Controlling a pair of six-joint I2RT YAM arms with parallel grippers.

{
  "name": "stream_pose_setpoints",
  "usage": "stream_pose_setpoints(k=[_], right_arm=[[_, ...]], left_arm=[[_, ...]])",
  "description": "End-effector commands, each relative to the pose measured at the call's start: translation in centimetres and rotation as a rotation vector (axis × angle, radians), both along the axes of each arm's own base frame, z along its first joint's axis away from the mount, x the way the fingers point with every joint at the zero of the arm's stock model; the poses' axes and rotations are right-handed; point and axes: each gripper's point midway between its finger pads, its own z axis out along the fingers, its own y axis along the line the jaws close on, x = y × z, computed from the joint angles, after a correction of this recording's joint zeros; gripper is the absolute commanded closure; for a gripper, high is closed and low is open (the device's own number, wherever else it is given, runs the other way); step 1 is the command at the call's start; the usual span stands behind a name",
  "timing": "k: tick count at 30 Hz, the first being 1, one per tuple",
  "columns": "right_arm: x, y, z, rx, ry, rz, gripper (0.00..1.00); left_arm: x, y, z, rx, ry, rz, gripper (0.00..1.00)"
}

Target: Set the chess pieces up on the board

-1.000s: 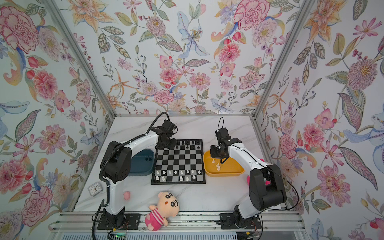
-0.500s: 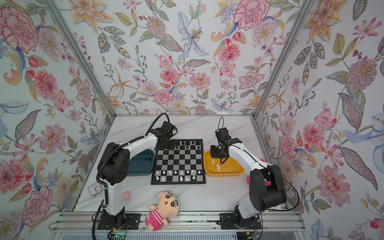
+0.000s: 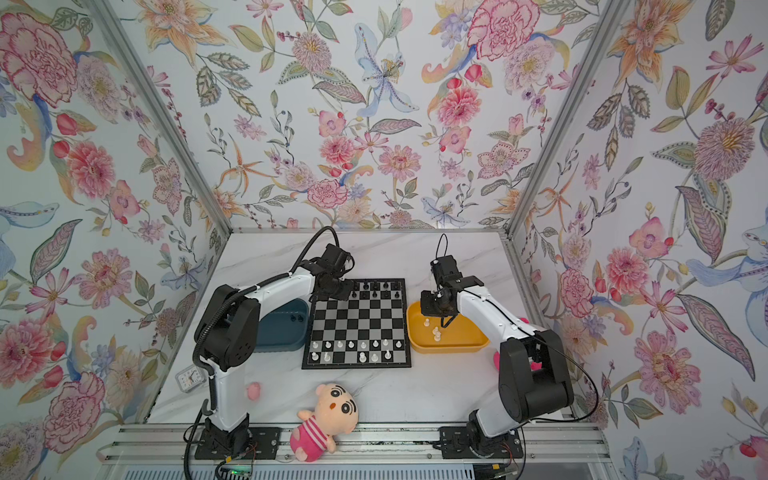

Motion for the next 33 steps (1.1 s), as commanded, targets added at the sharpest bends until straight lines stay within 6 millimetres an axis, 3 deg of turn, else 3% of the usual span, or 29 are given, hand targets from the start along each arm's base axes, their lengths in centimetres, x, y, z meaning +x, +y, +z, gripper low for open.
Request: stream_pose_setpoints(k=[1, 33], right_arm=[[-0.2, -0.2, 0.3, 0.012, -0.005, -0.015, 0.80], [-0.3, -0.3, -0.2, 0.008, 0.012, -0.021, 0.80]], left_arm=[[0.0, -0.1, 1.1, -0.006, -0.039, 0.013, 1.00], [0.4, 0.0, 0.0, 0.002, -0.049, 0.024, 1.00]])
